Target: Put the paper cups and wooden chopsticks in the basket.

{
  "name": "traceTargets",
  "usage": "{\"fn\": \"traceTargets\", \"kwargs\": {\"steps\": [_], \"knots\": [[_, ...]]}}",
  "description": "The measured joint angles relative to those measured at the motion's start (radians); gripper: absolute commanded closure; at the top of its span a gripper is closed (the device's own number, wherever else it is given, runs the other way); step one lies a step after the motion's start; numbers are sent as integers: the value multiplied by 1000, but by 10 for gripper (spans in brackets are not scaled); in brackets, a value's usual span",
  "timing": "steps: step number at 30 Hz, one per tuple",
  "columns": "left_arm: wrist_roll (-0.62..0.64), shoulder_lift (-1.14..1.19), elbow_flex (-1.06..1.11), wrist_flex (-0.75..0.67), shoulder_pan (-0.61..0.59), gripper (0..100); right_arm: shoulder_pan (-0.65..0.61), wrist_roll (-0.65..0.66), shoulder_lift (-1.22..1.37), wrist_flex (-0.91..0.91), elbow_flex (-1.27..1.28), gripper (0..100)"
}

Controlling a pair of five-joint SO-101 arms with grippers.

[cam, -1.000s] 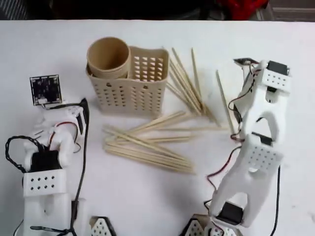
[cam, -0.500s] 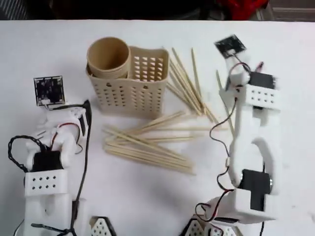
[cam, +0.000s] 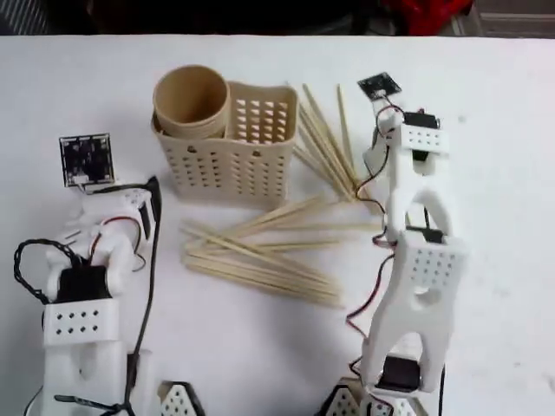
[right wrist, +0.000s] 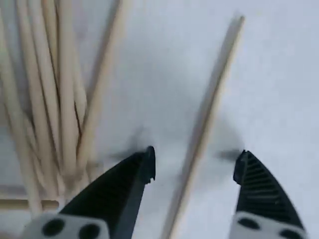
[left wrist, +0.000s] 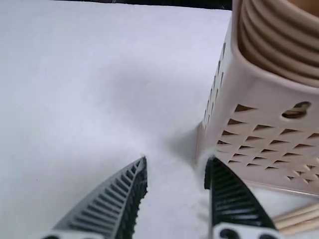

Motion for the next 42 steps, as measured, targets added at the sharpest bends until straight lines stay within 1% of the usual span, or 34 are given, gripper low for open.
{"fn": "traceTargets", "kwargs": {"steps": [5,6,7,10,14,17,20,23,26,31,34,38,40,42], "knots": [[0,0,0,0,0,797,17,0,163,129,-262,974],[0,0,0,0,0,797,25,0,190,146,-313,990],[0,0,0,0,0,797,35,-2,215,160,-362,975],[0,0,0,0,0,797,49,-2,275,244,-499,982],[0,0,0,0,0,797,41,-11,296,423,-661,982],[0,0,0,0,0,797,49,-78,292,505,-813,983],[0,0,0,0,0,797,74,-149,232,522,-848,984],[0,0,0,0,0,797,87,-183,84,525,-735,983],[0,0,0,0,0,797,80,-186,-135,523,-473,982],[0,0,0,0,0,797,83,-186,-601,500,0,982],[0,0,0,0,0,797,38,-186,-891,454,198,982],[0,0,0,0,0,797,-78,-210,-1212,379,345,982],[0,0,0,0,0,797,-124,-258,-1307,333,356,982],[0,0,0,0,0,797,-167,-310,-1349,267,362,982]]}}
